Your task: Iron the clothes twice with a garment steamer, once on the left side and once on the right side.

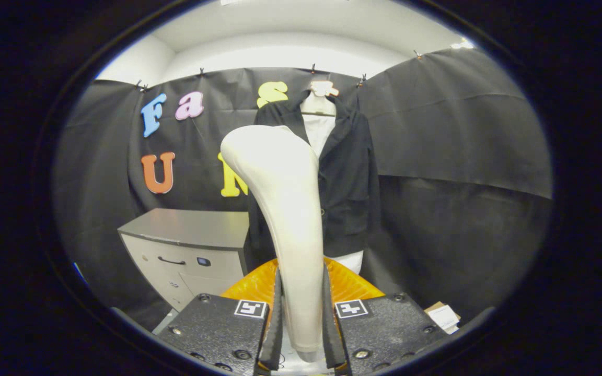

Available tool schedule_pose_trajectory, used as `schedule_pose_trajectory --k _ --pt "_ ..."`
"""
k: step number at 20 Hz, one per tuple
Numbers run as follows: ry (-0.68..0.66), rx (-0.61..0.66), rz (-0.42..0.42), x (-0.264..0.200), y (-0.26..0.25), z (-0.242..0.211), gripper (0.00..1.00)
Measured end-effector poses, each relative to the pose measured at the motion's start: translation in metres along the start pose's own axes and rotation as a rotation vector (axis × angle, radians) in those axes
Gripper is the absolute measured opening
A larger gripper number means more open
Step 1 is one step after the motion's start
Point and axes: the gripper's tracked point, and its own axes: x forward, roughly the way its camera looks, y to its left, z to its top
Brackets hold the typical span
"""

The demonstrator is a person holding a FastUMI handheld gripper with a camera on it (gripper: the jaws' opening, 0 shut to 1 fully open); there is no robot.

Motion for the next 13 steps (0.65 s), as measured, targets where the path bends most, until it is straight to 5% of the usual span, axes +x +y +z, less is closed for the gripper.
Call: schedule_pose_trajectory --k 13 --pt "-0.189 0.015 0.180 -0.045 -0.029 0.077 0.34"
